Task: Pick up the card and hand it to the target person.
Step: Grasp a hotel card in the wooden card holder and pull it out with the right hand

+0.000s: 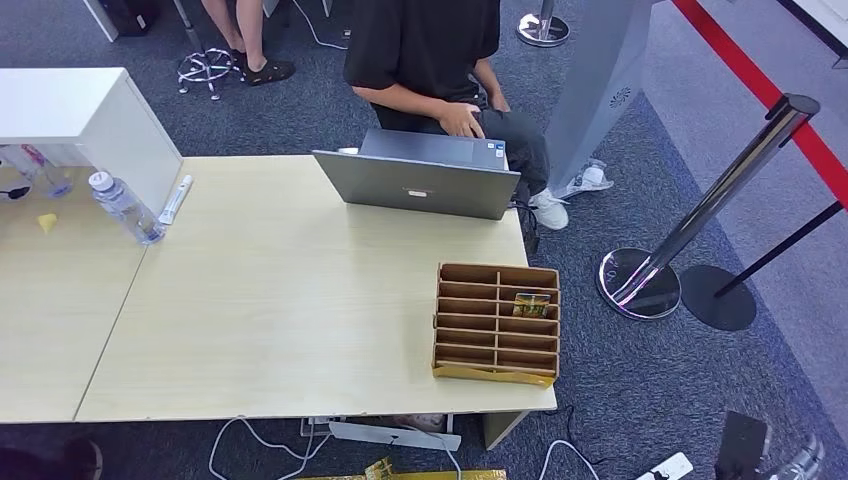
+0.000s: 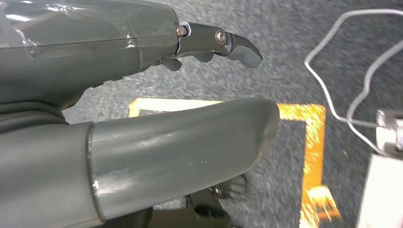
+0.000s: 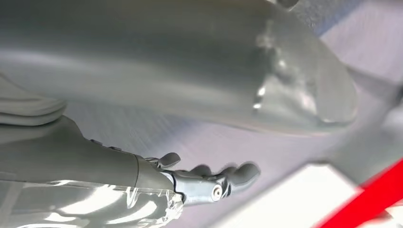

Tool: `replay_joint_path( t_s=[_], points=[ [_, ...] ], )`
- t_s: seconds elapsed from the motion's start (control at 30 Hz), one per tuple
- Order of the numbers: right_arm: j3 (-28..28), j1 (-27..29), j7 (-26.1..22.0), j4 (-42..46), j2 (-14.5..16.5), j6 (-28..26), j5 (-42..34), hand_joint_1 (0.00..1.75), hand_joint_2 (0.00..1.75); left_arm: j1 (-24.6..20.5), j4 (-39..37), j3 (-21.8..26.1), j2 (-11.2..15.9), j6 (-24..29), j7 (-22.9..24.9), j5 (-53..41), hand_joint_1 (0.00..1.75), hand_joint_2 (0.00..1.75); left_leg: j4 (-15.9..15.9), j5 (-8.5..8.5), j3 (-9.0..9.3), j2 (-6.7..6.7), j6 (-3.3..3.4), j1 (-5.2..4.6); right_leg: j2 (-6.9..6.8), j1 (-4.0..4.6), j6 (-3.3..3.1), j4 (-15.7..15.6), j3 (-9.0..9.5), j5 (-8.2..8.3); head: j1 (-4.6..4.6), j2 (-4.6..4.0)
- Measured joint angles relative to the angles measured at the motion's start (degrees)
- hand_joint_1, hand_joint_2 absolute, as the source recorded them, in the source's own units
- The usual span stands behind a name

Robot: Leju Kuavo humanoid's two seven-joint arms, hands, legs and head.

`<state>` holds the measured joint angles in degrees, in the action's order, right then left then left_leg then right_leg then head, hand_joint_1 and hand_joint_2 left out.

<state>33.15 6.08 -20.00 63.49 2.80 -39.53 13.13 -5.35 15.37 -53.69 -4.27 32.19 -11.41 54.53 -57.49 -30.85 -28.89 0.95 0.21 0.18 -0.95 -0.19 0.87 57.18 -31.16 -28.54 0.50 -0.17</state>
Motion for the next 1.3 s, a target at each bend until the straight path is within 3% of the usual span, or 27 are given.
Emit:
replay_joint_path(
  t_s=[0.03,0.1,0.53,0.67,0.83,1.0,1.3],
  points=[
    [-0.3,0.8,0.5,2.6,0.4,0.0,-5.7,0.0,0.0,-0.2,0.0,-0.1,0.0,-0.3,0.0,0.0,0.0,0.0,0.0,-0.05,0.05,-0.17,-0.05,0.0,0.17,0.0,-0.01,0.0,0.01,0.01,-0.01,0.0],
    [-0.9,2.2,1.1,6.7,0.7,0.1,-10.1,0.0,0.0,-0.4,0.0,-0.1,0.1,-0.6,0.0,0.0,0.0,0.0,0.0,-0.08,0.1,-0.31,-0.07,-0.01,0.31,-0.01,-0.01,0.0,0.01,0.03,0.01,0.0],
    [-4.4,5.4,4.1,24.0,2.5,0.1,-1.5,0.0,0.0,-0.5,0.0,-0.9,0.5,-1.0,0.3,0.0,0.0,0.0,0.0,-0.05,0.27,-0.45,-0.04,-0.03,0.52,-0.02,0.08,0.0,-0.01,0.12,0.03,0.0],
    [-4.6,6.1,4.4,26.2,2.9,0.1,0.5,0.0,1.75,-0.5,0.0,-1.1,0.6,-1.0,0.3,0.0,0.0,0.0,0.0,-0.06,0.26,-0.46,-0.04,-0.03,0.53,-0.02,0.08,0.0,-0.01,0.12,0.03,0.0],
    [-6.9,7.1,7.8,28.4,2.7,0.1,6.3,0.0,1.75,-0.5,0.0,-1.1,0.7,-1.0,0.2,0.3,0.0,0.0,0.0,-0.06,0.18,-0.47,-0.04,-0.04,0.54,-0.03,0.08,0.0,0.0,0.12,0.03,0.0],
    [-12.6,8.4,14.6,31.7,0.1,0.1,15.8,0.0,1.75,-0.6,0.0,-1.1,0.9,-1.1,0.2,0.7,0.0,0.0,0.0,-0.06,0.14,-0.47,-0.04,-0.04,0.53,-0.03,0.08,0.0,0.01,0.12,0.04,0.0],
    [-27.2,9.1,34.6,38.5,-8.9,0.1,38.8,0.0,1.75,-0.7,0.0,-1.1,1.0,-1.2,0.2,1.2,0.0,0.0,0.0,-0.06,0.12,-0.46,-0.04,-0.03,0.52,-0.03,0.08,0.0,-0.01,0.12,0.03,0.0]
  ],
)
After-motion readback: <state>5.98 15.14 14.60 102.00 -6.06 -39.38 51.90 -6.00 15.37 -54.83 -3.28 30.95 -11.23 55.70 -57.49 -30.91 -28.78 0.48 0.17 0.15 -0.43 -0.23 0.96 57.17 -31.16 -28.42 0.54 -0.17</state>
